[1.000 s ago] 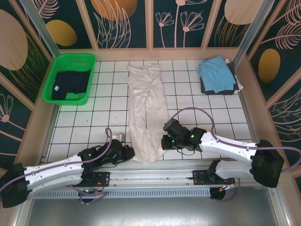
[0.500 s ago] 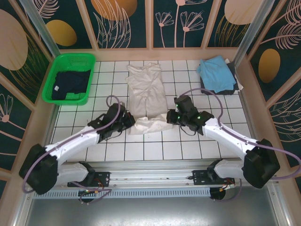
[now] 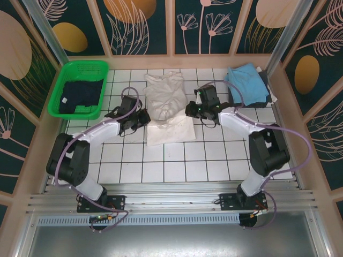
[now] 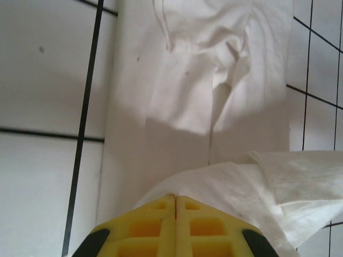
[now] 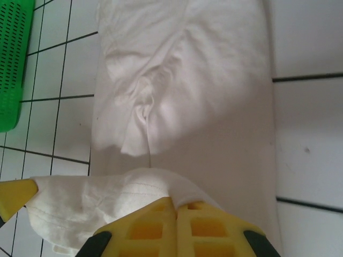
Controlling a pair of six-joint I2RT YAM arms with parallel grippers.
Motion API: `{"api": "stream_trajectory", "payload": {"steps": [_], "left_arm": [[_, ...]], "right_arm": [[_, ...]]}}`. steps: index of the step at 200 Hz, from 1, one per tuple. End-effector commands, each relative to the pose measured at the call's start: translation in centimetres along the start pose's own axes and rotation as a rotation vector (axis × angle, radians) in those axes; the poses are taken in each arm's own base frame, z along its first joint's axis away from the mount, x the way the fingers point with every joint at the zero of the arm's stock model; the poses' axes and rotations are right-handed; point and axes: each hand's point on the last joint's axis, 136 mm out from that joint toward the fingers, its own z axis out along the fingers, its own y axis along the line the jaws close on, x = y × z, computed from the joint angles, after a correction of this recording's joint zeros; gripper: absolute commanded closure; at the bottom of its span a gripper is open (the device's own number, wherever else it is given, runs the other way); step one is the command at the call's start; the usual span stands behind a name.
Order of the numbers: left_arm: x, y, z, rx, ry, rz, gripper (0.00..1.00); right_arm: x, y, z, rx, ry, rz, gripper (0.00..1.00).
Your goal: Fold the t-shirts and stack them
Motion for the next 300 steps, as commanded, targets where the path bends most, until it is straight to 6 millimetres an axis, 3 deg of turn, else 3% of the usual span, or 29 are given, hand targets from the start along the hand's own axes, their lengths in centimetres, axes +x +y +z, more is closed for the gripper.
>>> {"api": "stream_trajectory", "payload": {"steps": [1,72,85,100,108,130,147,167,188,212,230,253,275,285,300], "left_arm": [[-0.9,-0.2,1.1,0.022,0.037,0.029,1.00],[-3.5,0.9,5.6,-0.031,0.088,0.031,1.00],[-3.6,1.5,6.3,-0.040,0.106,0.021,1.00],[-3.9,2.2,6.6,-0.045,0.106,0.005,1.00],[-4.3,2.5,6.8,-0.045,0.100,-0.002,1.00],[-5.0,2.7,6.9,-0.051,0.084,-0.001,0.77],[-5.8,2.5,6.6,-0.056,0.070,0.004,0.69],[-7.1,2.2,6.0,-0.076,0.045,0.017,0.60],[-8.4,2.0,4.9,-0.113,0.009,0.035,0.59],[-8.6,1.6,3.3,-0.106,-0.040,0.031,0.59],[-7.2,0.4,3.1,-0.043,-0.055,0.039,0.57],[-4.5,-1.2,5.7,-0.009,0.022,0.091,0.57],[-3.6,-1.9,8.8,0.024,0.076,0.096,0.60],[-3.7,-1.4,10.1,0.010,0.074,0.079,0.62],[-3.5,1.4,11.5,-0.108,0.070,0.026,0.66]], "right_arm": [[-1.8,0.8,1.0,-0.033,-0.007,-0.038,0.95],[-3.8,-2.2,5.0,0.015,0.013,-0.007,0.90],[-4.3,-2.2,5.6,0.003,0.016,-0.012,0.84],[-5.3,-2.5,6.0,0.004,0.012,-0.025,0.69],[-6.0,-2.6,6.2,0.008,0.007,-0.043,0.67],[-8.6,-3.9,5.3,0.056,-0.037,-0.049,0.67],[-9.6,-3.6,3.8,0.057,-0.078,-0.066,0.67],[-8.2,-2.7,2.1,0.043,-0.114,-0.083,0.67],[-4.9,-1.0,1.7,-0.016,-0.113,-0.103,0.65],[-1.4,0.2,3.9,-0.075,-0.039,-0.111,0.66],[-1.0,-0.1,6.0,-0.067,-0.006,-0.112,0.70],[-2.6,-1.1,8.1,-0.038,-0.020,-0.109,0.75],[-3.5,-2.7,9.5,0.018,-0.015,-0.098,0.76],[-3.6,-3.5,9.8,0.044,-0.010,-0.085,0.76],[-3.4,-4.5,10.1,0.055,-0.004,-0.069,0.74]]}}
